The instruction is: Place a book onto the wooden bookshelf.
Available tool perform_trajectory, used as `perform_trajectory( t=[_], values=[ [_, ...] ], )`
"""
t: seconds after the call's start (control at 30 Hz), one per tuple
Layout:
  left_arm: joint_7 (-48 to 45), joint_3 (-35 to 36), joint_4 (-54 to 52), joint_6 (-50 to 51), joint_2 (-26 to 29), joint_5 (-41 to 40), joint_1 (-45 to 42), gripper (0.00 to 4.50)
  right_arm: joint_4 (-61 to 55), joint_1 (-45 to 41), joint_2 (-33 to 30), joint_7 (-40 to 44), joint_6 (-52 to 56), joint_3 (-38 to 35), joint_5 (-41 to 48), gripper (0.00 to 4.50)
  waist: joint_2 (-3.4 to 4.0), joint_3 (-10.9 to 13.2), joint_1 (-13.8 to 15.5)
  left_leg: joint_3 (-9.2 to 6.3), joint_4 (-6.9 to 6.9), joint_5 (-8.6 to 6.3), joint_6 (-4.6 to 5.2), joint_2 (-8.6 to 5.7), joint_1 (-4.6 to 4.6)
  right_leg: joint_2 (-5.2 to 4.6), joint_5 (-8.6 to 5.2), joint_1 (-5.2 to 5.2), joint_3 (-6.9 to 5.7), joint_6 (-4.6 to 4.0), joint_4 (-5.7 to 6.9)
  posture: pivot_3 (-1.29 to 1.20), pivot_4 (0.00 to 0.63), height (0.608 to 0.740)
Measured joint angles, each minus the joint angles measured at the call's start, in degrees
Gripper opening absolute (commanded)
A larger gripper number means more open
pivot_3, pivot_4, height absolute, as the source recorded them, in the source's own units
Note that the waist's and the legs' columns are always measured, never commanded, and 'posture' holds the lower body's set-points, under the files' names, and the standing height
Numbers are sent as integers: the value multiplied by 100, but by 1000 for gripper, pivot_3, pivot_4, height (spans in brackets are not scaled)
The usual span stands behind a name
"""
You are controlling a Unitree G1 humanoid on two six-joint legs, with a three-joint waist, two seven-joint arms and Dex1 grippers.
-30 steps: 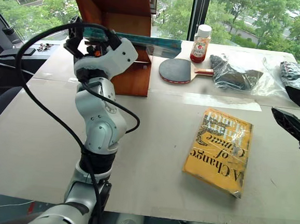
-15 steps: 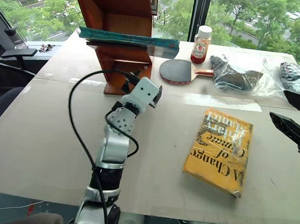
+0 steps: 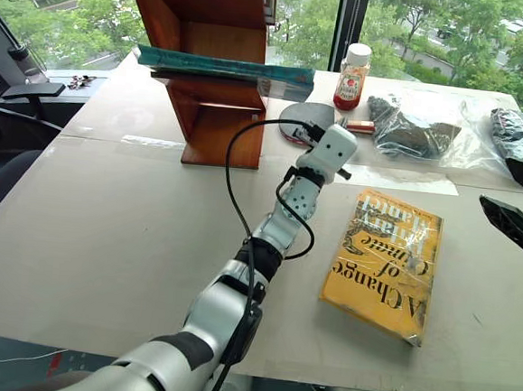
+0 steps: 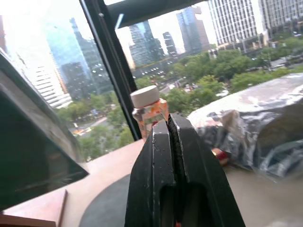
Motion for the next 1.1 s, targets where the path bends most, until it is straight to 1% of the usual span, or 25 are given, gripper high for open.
perform_trajectory(
  t=[0.03,0.1,0.27,0.47,0.63,0.7,0.77,0.87,0.93,0.97,1.03,1.07,1.1],
  values=[
    [515,-5,164,-49,-18,109,-186,39,-2,0,10,-16,-6,-1,1,4500,-1,1,4,1,0,0,0,0,-1,-1,0,0,0,1,-1,0,150,740],
    [1242,5,349,-87,-22,225,-446,39,-17,0,29,-53,-30,-1,8,4500,-2,1,5,2,0,0,-1,-1,-2,-2,0,0,0,1,-5,0,150,740],
    [2321,39,674,-49,-10,241,-793,39,-89,-23,66,-174,5,-14,283,4500,-1,1,7,2,-4,0,-1,-1,-1,-1,0,-1,-1,1,-5,0,150,740],
    [2850,9,837,43,60,241,-901,39,-160,-131,47,-343,48,-13,505,4500,0,1,-84,5,-10,0,-1,1,7,3,0,-2,2,1,-3,0,150,740],
    [2887,9,932,129,115,203,-926,39,-163,-193,20,-392,80,-5,505,4500,1,0,-158,5,-11,0,-1,2,12,6,-1,-2,4,0,2,0,150,740],
    [2781,16,1019,128,144,111,-926,39,-183,-193,17,-421,98,-4,505,4500,1,0,-176,7,-11,0,-1,2,11,6,-1,-2,5,0,2,0,150,740],
    [2386,36,1086,122,126,-90,-922,39,-186,-193,16,-446,104,-3,501,4500,0,0,-162,7,-11,0,-1,1,7,4,-1,-3,5,0,0,0,150,740],
    [1585,62,1092,114,50,-437,-894,39,-194,-192,17,-457,105,12,487,4500,0,0,-117,7,-11,0,-1,1,1,3,-1,-3,4,0,-8,0,150,740],
    [872,117,1092,215,-19,-778,-824,39,-199,-193,17,-466,105,20,476,4500,0,0,-58,8,-11,0,-1,1,-1,3,-1,-4,4,0,-12,0,150,740],
    [691,117,1092,252,-18,-836,-799,39,-201,-193,17,-468,105,25,476,4500,0,0,-46,8,-11,0,-1,1,-1,4,-1,-4,4,0,-12,0,150,740],
    [38,128,1051,380,84,-1045,-707,550,-209,-186,17,-468,101,31,457,4500,1,0,-36,8,-13,0,-1,1,0,4,-1,-4,3,0,-12,0,150,740],
    [-545,105,968,513,209,-1170,-546,953,-227,-165,18,-469,97,35,429,4500,3,-1,-43,8,-14,0,-1,1,1,4,-1,-4,3,-1,-12,0,150,740],
    [-708,88,942,544,247,-1188,-482,1185,-237,-156,19,-469,97,36,422,4500,3,-1,-49,8,-15,0,-1,1,1,4,-1,-4,3,-1,-12,0,150,740]
  ],
)
